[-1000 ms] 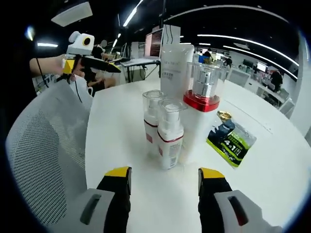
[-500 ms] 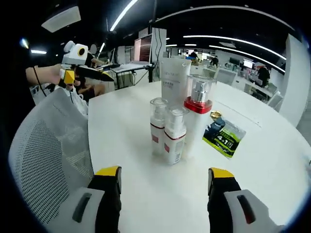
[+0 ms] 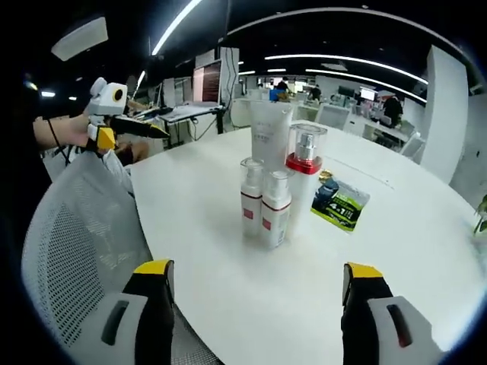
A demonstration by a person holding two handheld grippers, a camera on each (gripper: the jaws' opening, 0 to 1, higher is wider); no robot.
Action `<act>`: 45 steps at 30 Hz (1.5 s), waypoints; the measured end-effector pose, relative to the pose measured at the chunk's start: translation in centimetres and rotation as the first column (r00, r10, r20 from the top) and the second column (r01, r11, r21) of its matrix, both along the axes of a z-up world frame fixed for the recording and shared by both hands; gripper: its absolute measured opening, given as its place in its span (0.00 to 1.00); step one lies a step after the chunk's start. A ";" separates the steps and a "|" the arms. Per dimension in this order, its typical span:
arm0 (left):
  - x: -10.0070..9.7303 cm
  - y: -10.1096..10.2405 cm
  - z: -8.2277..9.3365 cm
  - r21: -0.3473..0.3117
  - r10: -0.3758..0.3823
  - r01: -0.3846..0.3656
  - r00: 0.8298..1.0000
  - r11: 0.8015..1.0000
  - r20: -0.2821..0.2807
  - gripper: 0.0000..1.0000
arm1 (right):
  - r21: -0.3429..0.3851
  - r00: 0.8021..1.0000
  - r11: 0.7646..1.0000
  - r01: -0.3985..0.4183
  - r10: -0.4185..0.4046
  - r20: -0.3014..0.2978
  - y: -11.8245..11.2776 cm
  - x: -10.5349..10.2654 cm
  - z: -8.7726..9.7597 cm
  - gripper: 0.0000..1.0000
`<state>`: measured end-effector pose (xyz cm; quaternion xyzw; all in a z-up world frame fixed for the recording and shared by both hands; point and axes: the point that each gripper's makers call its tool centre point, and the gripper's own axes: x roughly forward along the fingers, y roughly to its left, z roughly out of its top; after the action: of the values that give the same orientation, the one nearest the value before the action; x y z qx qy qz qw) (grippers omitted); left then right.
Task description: Arrange the skincare products in the storage area until every visible bottle or jar stands upright without overlapping.
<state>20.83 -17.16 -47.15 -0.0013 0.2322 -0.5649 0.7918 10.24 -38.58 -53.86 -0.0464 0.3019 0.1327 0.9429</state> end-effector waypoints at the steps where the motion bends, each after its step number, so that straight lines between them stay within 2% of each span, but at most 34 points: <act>1: 0.0 0.0 0.1 -0.002 0.001 -0.001 1.000 1.000 0.000 0.92 | 0.005 1.000 1.000 0.011 -0.011 -0.001 0.0 -0.2 0.1 0.99; 5: 0.0 0.2 0.4 -0.005 0.007 -0.007 1.000 1.000 0.002 0.92 | 0.027 0.999 0.999 0.037 -0.038 0.012 0.1 -0.9 0.7 0.99; 12: 0.7 0.4 0.5 0.002 0.055 -0.055 0.998 0.998 -0.010 0.92 | 0.064 0.998 0.996 0.063 -0.062 -0.004 0.3 -1.2 0.5 0.99; 22: 1.2 -0.7 0.6 0.017 0.090 -0.090 0.996 0.996 -0.016 0.91 | 0.096 1.000 0.995 0.026 -0.025 -0.011 0.3 -1.1 0.6 0.99; 25: 0.9 -1.5 1.4 -0.014 0.096 -0.096 0.995 0.995 -0.022 0.92 | 0.099 1.000 0.995 0.019 -0.018 -0.009 0.0 -1.2 0.7 0.99; 27: 0.9 -1.6 1.3 -0.017 0.105 -0.106 0.994 0.994 -0.037 0.94 | 0.110 1.000 0.994 0.021 -0.020 -0.008 -0.1 -1.2 0.8 0.99; 32: 0.4 -1.5 1.1 0.003 0.097 -0.097 0.994 0.995 -0.045 0.98 | 0.136 0.999 0.990 0.044 -0.042 -0.021 -0.1 -1.3 0.6 0.99; 36: 0.4 -1.5 1.3 -0.025 0.085 -0.086 0.995 0.996 -0.046 0.99 | 0.131 0.998 0.990 0.058 -0.055 -0.026 -0.4 -1.1 0.6 0.99; 41: 1.1 -1.7 0.7 0.005 0.071 -0.071 0.996 0.997 -0.059 0.99 | 0.132 0.997 0.988 0.074 -0.071 -0.026 -0.7 -0.9 0.6 0.99; 45: 1.6 -1.8 0.8 0.010 0.059 -0.059 0.997 0.998 -0.050 0.99 | 0.122 0.999 0.991 0.050 -0.052 0.005 -0.6 -0.3 0.5 0.99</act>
<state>22.43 -19.01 -46.39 -0.0189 0.2542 -0.5400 0.8021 9.91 -39.22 -53.37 0.0182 0.2902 0.1265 0.9484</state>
